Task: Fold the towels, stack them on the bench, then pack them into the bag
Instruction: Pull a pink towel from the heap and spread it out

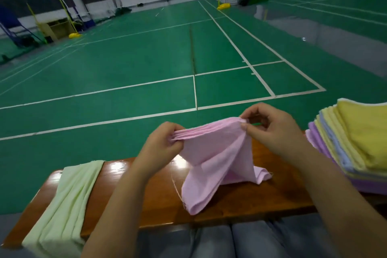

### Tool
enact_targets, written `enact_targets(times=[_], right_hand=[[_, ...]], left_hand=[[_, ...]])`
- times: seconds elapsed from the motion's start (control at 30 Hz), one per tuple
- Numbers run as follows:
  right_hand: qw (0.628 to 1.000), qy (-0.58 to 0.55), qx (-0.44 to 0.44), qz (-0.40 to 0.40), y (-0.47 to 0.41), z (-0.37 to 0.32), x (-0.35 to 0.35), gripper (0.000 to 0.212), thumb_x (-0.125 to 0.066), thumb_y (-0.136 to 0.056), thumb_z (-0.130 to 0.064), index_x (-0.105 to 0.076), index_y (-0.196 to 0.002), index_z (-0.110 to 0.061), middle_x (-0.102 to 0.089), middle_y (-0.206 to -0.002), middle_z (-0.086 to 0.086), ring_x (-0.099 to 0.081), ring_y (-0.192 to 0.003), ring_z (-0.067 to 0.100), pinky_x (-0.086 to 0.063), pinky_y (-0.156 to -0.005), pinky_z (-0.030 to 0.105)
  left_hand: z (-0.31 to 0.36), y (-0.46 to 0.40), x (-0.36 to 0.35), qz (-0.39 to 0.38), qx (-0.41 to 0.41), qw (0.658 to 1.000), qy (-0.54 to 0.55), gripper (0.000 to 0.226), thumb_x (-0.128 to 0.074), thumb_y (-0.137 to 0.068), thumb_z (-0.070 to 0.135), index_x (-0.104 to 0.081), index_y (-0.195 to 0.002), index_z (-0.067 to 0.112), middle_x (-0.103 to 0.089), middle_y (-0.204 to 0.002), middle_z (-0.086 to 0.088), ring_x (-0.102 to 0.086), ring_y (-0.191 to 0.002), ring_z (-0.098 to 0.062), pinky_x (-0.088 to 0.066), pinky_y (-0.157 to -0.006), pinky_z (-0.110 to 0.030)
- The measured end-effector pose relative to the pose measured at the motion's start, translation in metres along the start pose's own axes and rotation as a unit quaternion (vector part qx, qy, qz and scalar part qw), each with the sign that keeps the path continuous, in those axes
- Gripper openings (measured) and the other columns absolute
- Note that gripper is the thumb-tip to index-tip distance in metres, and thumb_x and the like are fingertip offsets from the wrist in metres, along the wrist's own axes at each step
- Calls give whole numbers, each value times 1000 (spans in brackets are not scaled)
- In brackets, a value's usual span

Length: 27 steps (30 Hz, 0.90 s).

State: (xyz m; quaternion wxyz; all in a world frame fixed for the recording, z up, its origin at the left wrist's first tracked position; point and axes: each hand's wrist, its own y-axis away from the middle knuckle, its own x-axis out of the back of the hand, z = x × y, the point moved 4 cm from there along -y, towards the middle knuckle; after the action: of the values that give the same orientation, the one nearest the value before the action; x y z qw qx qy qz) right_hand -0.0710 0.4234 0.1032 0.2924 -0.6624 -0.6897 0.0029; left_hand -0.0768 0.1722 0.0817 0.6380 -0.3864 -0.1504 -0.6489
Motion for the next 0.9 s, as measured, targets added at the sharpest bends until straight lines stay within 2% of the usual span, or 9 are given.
enact_targets(times=[0.03,0.13,0.17,0.3,0.43,0.57,0.7,0.77,0.9], right_hand=[[999,12,28,13,-10,-9,6,23,-70,-82,-5,-61,-83,-26,-67,-87,-4,-63,-80,4,-49,-73,9],[993,14,102,57,-31,-44,29,18,-68,-84,-4,-60,-86,-21,-67,-89,-2,-63,-81,6,-50,-75,11],[990,15,123,67,-36,-54,37,17,-67,-84,-4,-60,-87,-19,-66,-89,-1,-63,-81,6,-49,-76,11],[985,58,154,56,-45,-75,44,13,-66,-85,-2,-60,-89,-13,-64,-87,-1,-61,-82,9,-46,-75,6],[993,1,112,39,-35,-73,48,18,-65,-86,-4,-58,-86,-20,-66,-90,1,-63,-77,5,-48,-71,10],[989,-109,97,19,-21,-80,59,23,-64,-85,2,-58,-88,-20,-65,-90,2,-65,-77,6,-55,-77,23],[980,-182,77,1,-22,-84,63,20,-61,-85,6,-57,-89,-14,-62,-87,2,-64,-72,7,-56,-66,22],[983,-177,52,-16,-30,-76,58,18,-60,-86,5,-58,-90,-13,-62,-86,1,-63,-71,8,-56,-64,22],[984,-174,-21,-28,-55,-37,38,15,-60,-87,4,-58,-88,-11,-62,-84,1,-60,-74,15,-59,-71,32]], left_hand=[[10,-8,15,26,-17,999,21,35,-64,-80,1,-58,-82,35,-62,-82,12,-52,-71,-1,-40,-64,-11],[39,-25,57,77,-47,985,149,12,-72,-72,19,-66,-77,28,-65,-71,16,-52,-66,0,-42,-63,-14],[48,-29,68,86,-57,977,185,12,-75,-71,20,-67,-76,26,-65,-69,16,-52,-66,-1,-43,-63,-14],[64,-35,82,99,-61,971,211,16,-73,-80,4,-64,-76,17,-63,-64,16,-53,-63,0,-44,-63,-13],[65,-20,78,94,-61,965,236,7,-70,-72,20,-64,-70,22,-59,-64,15,-50,-63,-2,-41,-60,-15],[79,-3,80,71,-106,952,277,15,-70,-73,18,-67,-66,32,-59,-64,16,-52,-62,1,-43,-59,-12],[81,0,82,47,-129,937,321,3,-68,-72,34,-67,-73,31,-61,-69,14,-54,-66,-3,-46,-63,-15],[71,-6,74,32,-100,937,332,6,-67,-75,34,-65,-75,29,-60,-69,14,-53,-65,-4,-47,-62,-17],[39,-28,48,22,8,942,335,15,-68,-83,19,-54,-80,14,-62,-66,12,-55,-62,-3,-49,-57,-18]])
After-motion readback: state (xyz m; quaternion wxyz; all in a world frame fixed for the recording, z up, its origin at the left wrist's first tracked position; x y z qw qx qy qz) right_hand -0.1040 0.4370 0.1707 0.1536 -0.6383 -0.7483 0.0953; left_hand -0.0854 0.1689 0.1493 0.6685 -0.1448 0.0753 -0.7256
